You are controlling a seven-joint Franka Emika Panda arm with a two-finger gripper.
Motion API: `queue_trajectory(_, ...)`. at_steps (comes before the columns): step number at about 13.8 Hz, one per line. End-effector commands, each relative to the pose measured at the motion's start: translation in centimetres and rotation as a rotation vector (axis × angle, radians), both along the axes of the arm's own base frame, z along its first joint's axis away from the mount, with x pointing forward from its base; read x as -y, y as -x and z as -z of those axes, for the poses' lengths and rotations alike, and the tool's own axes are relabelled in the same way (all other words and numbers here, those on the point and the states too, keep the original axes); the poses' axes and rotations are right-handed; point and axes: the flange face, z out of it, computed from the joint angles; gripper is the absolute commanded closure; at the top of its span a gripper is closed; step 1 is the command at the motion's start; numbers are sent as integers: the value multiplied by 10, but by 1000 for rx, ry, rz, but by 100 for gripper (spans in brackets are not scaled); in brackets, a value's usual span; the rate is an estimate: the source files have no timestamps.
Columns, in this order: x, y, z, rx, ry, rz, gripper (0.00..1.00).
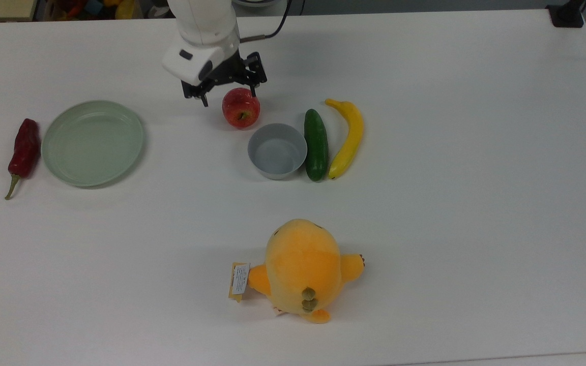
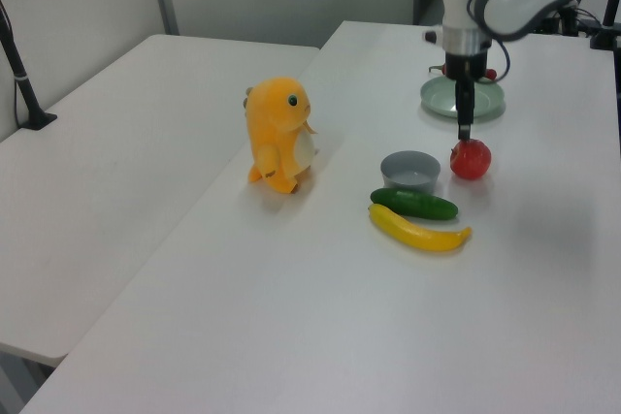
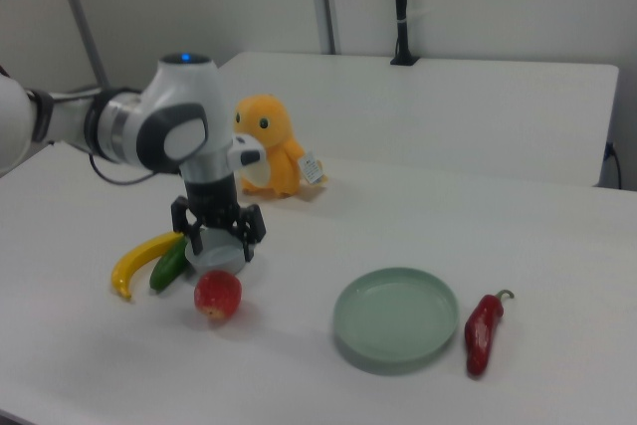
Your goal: Red apple placed in the center of the desktop
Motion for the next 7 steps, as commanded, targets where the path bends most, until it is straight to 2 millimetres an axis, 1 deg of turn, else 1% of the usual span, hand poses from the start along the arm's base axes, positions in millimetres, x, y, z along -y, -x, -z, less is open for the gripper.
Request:
queue_trajectory(1, -3, -12, -84, 34, 0, 156, 0)
queue_trajectory(3, -10, -17, -121, 77, -4, 255, 0)
queue_trajectory(5, -27, -22, -142, 120, -19, 246, 0)
queue_trajectory(6, -30, -22, -148, 128, -26, 242, 0)
queue_trajectory(7, -32, -21, -158, 130, -27, 249, 0)
